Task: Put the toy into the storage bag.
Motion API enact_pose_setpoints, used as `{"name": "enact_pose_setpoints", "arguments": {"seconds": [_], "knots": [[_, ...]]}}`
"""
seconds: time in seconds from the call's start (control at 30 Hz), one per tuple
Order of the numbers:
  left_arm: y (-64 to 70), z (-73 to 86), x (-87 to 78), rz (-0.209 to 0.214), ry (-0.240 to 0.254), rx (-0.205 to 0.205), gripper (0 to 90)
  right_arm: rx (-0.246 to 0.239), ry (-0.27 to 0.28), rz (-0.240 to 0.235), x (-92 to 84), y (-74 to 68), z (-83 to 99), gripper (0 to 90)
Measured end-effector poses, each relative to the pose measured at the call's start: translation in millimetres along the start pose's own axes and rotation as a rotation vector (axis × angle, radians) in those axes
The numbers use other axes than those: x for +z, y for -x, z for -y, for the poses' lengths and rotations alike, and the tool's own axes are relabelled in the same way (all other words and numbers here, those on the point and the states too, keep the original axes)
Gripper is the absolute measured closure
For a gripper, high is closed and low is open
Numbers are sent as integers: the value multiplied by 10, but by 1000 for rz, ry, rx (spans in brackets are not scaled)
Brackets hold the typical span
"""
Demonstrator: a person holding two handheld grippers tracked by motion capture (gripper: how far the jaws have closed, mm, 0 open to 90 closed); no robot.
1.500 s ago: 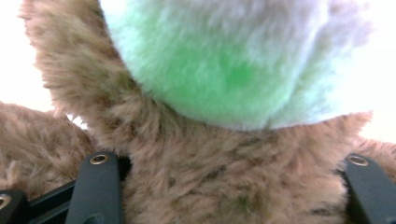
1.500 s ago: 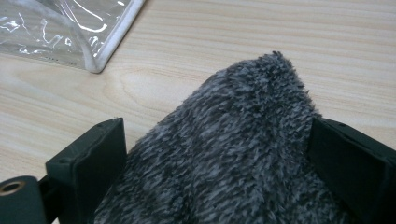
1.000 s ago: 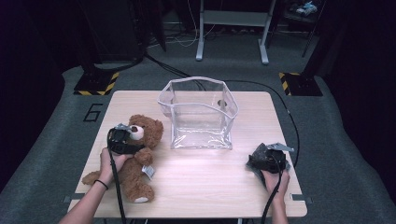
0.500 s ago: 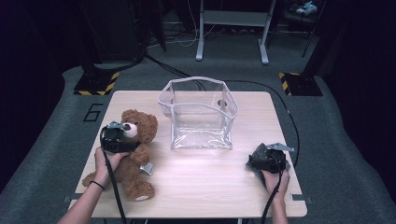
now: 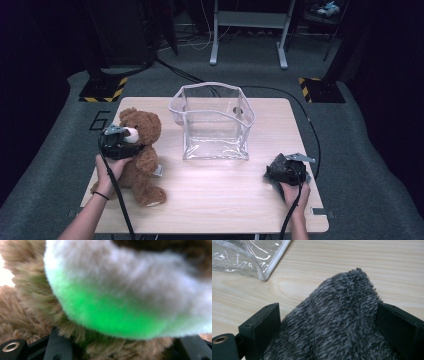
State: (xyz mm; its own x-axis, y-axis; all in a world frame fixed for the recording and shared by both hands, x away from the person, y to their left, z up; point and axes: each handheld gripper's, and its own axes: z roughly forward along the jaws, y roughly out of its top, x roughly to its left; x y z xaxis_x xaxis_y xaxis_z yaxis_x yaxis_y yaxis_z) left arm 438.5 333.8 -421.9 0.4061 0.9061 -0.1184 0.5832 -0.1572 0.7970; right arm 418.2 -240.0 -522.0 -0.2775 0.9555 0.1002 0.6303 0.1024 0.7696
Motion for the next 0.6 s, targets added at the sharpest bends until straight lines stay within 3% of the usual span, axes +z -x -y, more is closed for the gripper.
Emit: {"name": "enact_pose_setpoints", "arguments": {"seconds": [0.3, 0.6], "knots": [[-49, -83, -83, -9, 79, -14, 466, -1, 0, 1, 0, 0, 0, 60], [-62, -186, -115, -33, 117, -4, 465, -3, -2, -3, 1, 0, 0, 61]]}}
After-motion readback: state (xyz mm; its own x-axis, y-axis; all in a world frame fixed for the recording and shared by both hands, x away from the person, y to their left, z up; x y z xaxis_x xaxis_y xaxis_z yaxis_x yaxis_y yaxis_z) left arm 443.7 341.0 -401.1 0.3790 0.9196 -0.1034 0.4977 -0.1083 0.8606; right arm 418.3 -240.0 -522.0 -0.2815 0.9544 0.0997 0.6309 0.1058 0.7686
